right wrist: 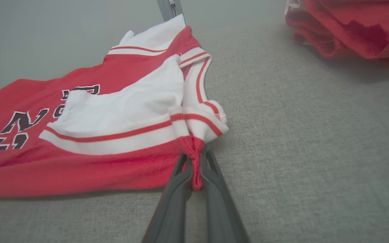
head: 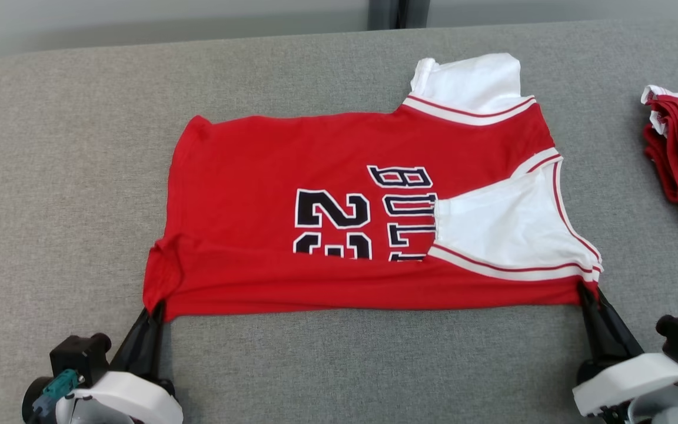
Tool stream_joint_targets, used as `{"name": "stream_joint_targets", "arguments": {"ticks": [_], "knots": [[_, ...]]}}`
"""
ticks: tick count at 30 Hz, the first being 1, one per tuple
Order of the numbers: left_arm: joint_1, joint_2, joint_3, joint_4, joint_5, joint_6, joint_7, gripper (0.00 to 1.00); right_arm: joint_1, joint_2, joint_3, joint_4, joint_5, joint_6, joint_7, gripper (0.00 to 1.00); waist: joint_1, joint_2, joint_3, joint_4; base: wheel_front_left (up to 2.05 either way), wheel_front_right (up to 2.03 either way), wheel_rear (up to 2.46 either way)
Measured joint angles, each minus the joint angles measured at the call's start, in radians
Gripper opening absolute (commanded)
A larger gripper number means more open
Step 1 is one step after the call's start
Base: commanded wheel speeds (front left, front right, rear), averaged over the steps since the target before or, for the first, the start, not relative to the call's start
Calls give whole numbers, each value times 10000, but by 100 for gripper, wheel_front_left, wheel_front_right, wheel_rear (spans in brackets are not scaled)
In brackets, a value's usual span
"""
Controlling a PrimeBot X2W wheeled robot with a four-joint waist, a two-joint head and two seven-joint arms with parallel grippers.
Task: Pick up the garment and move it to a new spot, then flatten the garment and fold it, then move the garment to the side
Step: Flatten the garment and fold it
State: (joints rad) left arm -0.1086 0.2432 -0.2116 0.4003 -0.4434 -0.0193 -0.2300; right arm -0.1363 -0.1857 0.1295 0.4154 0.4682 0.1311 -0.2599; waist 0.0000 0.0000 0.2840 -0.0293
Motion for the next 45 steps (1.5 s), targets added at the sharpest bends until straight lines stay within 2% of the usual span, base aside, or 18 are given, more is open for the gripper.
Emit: {"name": "stream_joint_targets", "arguments": {"ticks": [8, 17, 18, 19, 20, 21, 33, 45], "knots": [[1381, 238, -94, -1523, -67, 407, 890, 0, 1619, -201, -562, -1448, 136, 15, 857, 0, 0, 0, -430, 181, 0, 0, 0], [2642, 205, -290, -2349, -514, 558, 1687, 0, 3474, 464, -1294, -2671, -31, 12, 1743, 0, 0, 0, -1080, 348, 0, 0, 0], [2704, 199, -303, -2368, -527, 558, 1712, 2, 3536, 516, -1302, -2729, -46, 10, 1808, 5, 0, 0, -1125, 352, 0, 0, 0], [2730, 201, -313, -2370, -568, 560, 1799, 2, 3574, 570, -1296, -2750, -88, 8, 1825, 5, 0, 0, -1154, 349, 0, 0, 0], [2741, 194, -314, -2385, -591, 577, 1806, 52, 3577, 598, -1296, -2771, -199, 6, 1848, 43, 0, 0, -1174, 340, 0, 0, 0], [2741, 186, -320, -2397, -593, 604, 1829, 100, 3558, 625, -1315, -2805, -244, -2, 1847, 100, 0, 0, -1191, 333, 0, 0, 0], [2051, -10, -35, -2920, 29, 1269, 336, 100, 2425, 717, -1785, -3643, -1302, -2, 1103, 100, 0, 0, -1238, 281, 0, 0, 0], [1425, 198, 88, -3066, 474, 1450, -35, 100, 1884, 585, -1730, -4320, -1747, -2, 1469, 100, 0, 0, -1200, 265, 0, 0, 0]]}}
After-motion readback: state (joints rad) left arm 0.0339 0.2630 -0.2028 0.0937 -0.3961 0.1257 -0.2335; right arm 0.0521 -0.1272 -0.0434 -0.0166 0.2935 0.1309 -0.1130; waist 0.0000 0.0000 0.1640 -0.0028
